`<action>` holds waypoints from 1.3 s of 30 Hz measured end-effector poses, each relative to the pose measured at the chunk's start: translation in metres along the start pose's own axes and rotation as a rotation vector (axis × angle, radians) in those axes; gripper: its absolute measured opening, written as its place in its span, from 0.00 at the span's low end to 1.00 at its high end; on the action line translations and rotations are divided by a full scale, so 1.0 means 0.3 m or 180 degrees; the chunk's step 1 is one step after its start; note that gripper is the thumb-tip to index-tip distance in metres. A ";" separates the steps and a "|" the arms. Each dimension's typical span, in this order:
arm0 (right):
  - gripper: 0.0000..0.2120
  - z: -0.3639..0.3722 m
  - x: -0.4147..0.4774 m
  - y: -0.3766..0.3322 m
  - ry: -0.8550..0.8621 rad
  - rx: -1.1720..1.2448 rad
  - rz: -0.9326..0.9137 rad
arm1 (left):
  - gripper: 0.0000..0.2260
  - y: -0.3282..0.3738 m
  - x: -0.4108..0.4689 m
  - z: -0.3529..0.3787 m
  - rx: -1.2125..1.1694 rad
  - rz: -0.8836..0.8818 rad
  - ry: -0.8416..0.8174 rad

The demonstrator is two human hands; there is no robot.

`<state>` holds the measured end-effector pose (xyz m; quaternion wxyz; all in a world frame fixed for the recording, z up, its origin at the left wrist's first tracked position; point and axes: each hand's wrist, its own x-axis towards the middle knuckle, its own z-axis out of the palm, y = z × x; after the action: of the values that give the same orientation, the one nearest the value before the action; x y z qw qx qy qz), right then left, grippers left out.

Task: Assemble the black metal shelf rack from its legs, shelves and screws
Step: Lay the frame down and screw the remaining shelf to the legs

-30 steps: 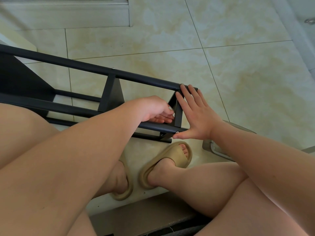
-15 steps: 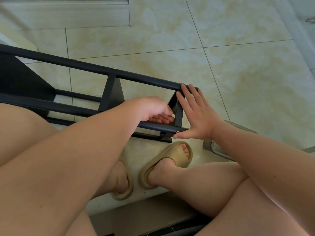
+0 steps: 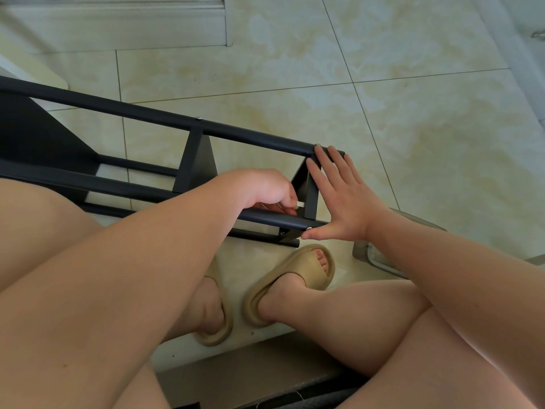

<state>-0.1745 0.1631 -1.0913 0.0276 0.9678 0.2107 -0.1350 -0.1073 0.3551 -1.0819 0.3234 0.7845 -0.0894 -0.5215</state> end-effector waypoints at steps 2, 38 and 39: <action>0.64 0.002 0.000 0.000 0.0003 -0.0011 0.0002 | 0.05 0.001 0.001 -0.004 0.0303 0.0070 0.0028; 0.64 0.003 0.005 -0.002 -0.0021 0.0006 0.0022 | 0.16 0.011 0.029 0.018 -0.1434 0.0032 0.0523; 0.64 0.003 0.005 -0.003 -0.0017 0.0005 0.0020 | 0.17 0.012 0.029 0.019 -0.1470 0.0046 0.0549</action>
<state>-0.1740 0.1645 -1.0926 0.0279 0.9681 0.2075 -0.1377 -0.1077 0.3457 -1.0878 0.5043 0.7308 0.0544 -0.4569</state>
